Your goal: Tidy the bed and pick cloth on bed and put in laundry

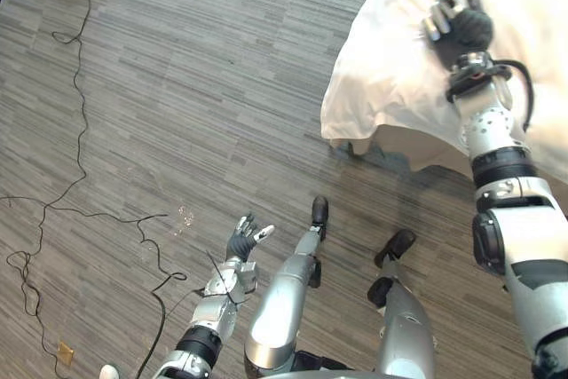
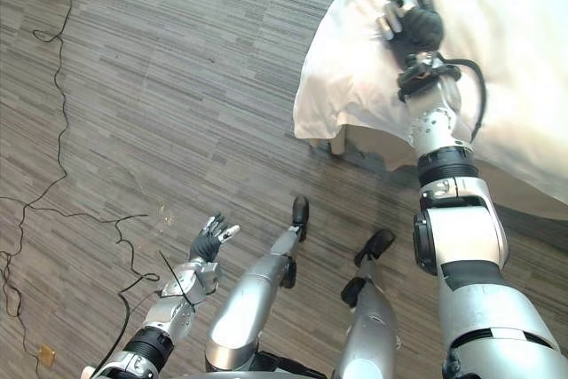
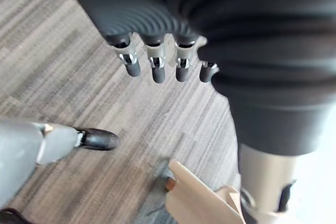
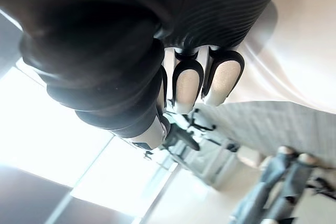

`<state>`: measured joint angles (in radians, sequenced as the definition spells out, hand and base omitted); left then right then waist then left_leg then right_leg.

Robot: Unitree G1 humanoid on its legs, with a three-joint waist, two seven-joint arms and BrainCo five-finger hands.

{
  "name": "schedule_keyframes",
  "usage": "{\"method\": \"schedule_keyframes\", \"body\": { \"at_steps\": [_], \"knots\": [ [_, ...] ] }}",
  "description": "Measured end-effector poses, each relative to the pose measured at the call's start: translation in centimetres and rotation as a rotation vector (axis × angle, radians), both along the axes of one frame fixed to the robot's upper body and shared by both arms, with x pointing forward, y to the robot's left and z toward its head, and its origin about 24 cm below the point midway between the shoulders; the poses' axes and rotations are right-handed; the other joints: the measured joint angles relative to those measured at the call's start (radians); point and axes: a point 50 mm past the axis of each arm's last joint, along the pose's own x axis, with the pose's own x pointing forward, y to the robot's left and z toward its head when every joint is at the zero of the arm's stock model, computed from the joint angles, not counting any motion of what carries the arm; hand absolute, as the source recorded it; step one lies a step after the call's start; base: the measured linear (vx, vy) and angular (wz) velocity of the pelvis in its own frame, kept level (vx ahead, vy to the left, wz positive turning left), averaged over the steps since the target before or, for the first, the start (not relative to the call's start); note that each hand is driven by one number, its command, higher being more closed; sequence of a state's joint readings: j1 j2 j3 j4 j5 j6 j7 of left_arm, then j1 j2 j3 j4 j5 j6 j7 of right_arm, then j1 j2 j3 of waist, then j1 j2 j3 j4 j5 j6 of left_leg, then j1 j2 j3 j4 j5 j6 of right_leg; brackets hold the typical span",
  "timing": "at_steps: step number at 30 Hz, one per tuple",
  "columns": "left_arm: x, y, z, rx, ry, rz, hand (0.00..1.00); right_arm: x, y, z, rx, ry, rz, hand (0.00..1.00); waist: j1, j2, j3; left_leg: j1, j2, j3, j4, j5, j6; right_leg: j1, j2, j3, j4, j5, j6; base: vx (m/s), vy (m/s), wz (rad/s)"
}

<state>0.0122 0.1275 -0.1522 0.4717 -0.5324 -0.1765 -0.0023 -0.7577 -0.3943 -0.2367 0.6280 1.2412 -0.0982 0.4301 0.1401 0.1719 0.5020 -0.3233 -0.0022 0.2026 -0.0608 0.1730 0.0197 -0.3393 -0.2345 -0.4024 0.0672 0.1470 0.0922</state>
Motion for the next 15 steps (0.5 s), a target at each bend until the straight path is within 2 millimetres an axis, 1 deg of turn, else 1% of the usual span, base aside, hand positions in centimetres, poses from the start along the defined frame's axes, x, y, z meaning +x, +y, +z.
{"method": "schedule_keyframes", "body": {
  "at_steps": [1, 2, 3, 4, 5, 6, 7, 8, 9, 10, 11, 12, 13, 14, 15],
  "knots": [
    [-0.5, 0.5, -0.4, -0.002, 0.019, 0.02, 0.0, -0.8, 0.4, -2.4, 0.021, 0.028, 0.011, 1.0, -0.023, -0.015, -0.003, 0.021, -0.004, 0.021, -0.003, -0.009, 0.004, 0.023, -0.001, 0.02, -0.019, 0.01, 0.005, 0.12, 0.058, -0.65],
    [-1.0, 1.1, -0.7, -0.003, 0.042, 0.052, 0.0, -2.3, 1.1, -6.6, 0.06, 0.107, 0.016, 1.0, -0.048, -0.047, -0.009, 0.05, -0.006, 0.051, -0.003, -0.023, 0.005, 0.042, 0.002, 0.046, -0.042, 0.019, 0.011, 0.11, 0.029, -0.68],
    [-1.2, 1.3, -1.0, -0.001, 0.061, 0.059, 0.0, -4.0, 1.3, -10.5, 0.104, 0.216, 0.001, 1.0, -0.062, -0.076, -0.019, 0.068, -0.004, 0.068, -0.003, -0.034, 0.001, 0.055, 0.005, 0.062, -0.053, 0.02, 0.009, 0.12, -0.002, -0.61],
    [-1.4, 1.5, -1.2, 0.007, 0.079, 0.057, 0.0, -6.2, 1.4, -14.9, 0.151, 0.351, -0.023, 1.0, -0.077, -0.101, -0.023, 0.094, -0.002, 0.08, -0.007, -0.042, -0.003, 0.075, 0.009, 0.076, -0.058, 0.019, 0.01, 0.14, -0.031, -0.54],
    [-1.7, 1.1, -1.8, 0.02, 0.116, 0.043, 0.0, -11.1, 1.1, -20.9, 0.235, 0.547, -0.091, 1.0, -0.098, -0.132, -0.029, 0.137, 0.002, 0.099, -0.009, -0.057, -0.01, 0.107, 0.016, 0.091, -0.063, 0.014, 0.012, 0.17, -0.051, -0.48],
    [-2.1, 0.8, -2.4, 0.029, 0.152, 0.035, 0.0, -13.9, 1.1, -23.5, 0.271, 0.641, -0.124, 1.0, -0.116, -0.151, -0.04, 0.159, 0.003, 0.107, -0.011, -0.065, -0.012, 0.121, 0.02, 0.106, -0.067, 0.014, 0.011, 0.16, -0.053, -0.49],
    [-2.5, 0.8, -3.0, 0.036, 0.182, 0.031, 0.0, -15.6, 1.1, -24.7, 0.289, 0.691, -0.143, 1.0, -0.132, -0.165, -0.048, 0.175, 0.004, 0.118, -0.012, -0.071, -0.013, 0.132, 0.023, 0.114, -0.071, 0.013, 0.012, 0.17, -0.065, -0.59],
    [-3.2, 0.5, -4.0, 0.062, 0.243, 0.013, 0.0, -18.4, 1.0, -26.5, 0.314, 0.762, -0.172, 1.0, -0.158, -0.195, -0.069, 0.213, 0.009, 0.148, -0.016, -0.081, -0.016, 0.152, 0.029, 0.141, -0.075, 0.012, 0.014, 0.15, -0.06, -0.6],
    [-3.6, 0.4, -4.5, 0.08, 0.266, 0.002, 0.0, -19.6, 0.9, -27.1, 0.321, 0.779, -0.186, 1.0, -0.168, -0.208, -0.08, 0.235, 0.011, 0.161, -0.023, -0.085, -0.02, 0.164, 0.035, 0.155, -0.077, 0.01, 0.015, 0.19, -0.102, -0.69],
    [-4.2, 0.5, -5.2, 0.112, 0.307, -0.012, 0.0, -21.8, 0.9, -28.0, 0.336, 0.811, -0.209, 0.0, -0.187, -0.229, -0.111, 0.27, 0.018, 0.18, -0.033, -0.095, -0.029, 0.188, 0.045, 0.169, -0.087, 0.005, 0.013, 0.17, -0.112, -0.62],
    [-4.9, 0.7, -5.9, 0.139, 0.361, -0.001, 0.0, -24.4, 1.1, -28.9, 0.365, 0.839, -0.238, 0.0, -0.19, -0.251, -0.161, 0.299, 0.031, 0.206, -0.04, -0.103, -0.038, 0.209, 0.058, 0.188, -0.097, -0.005, 0.008, 0.16, -0.121, -0.53],
    [-5.2, 0.9, -6.2, 0.144, 0.387, 0.008, 0.0, -25.2, 1.4, -29.3, 0.376, 0.855, -0.248, 0.0, -0.19, -0.257, -0.182, 0.312, 0.037, 0.218, -0.04, -0.107, -0.043, 0.217, 0.061, 0.191, -0.096, -0.015, 0.011, 0.13, -0.107, -0.42],
    [-5.9, 1.2, -6.9, 0.15, 0.44, 0.026, 0.0, -26.4, 2.0, -29.8, 0.39, 0.889, -0.256, 0.0, -0.192, -0.261, -0.217, 0.34, 0.049, 0.241, -0.041, -0.115, -0.052, 0.234, 0.072, 0.184, -0.093, -0.03, -0.001, 0.1, -0.089, -0.29],
    [-6.3, 1.3, -7.2, 0.149, 0.463, 0.041, 0.0, -26.7, 2.4, -30.0, 0.379, 0.91, -0.252, 0.0, -0.191, -0.263, -0.23, 0.359, 0.055, 0.253, -0.04, -0.12, -0.057, 0.24, 0.077, 0.168, -0.085, -0.044, -0.006, 0.1, -0.104, -0.53],
    [-6.7, 1.3, -7.4, 0.149, 0.486, 0.061, 0.0, -26.9, 3.0, -30.3, 0.346, 0.944, -0.227, 0.0, -0.189, -0.265, -0.248, 0.389, 0.069, 0.285, -0.04, -0.131, -0.066, 0.249, 0.074, 0.124, -0.064, -0.069, -0.022, 0.1, -0.093, -1.0]
  ]
}}
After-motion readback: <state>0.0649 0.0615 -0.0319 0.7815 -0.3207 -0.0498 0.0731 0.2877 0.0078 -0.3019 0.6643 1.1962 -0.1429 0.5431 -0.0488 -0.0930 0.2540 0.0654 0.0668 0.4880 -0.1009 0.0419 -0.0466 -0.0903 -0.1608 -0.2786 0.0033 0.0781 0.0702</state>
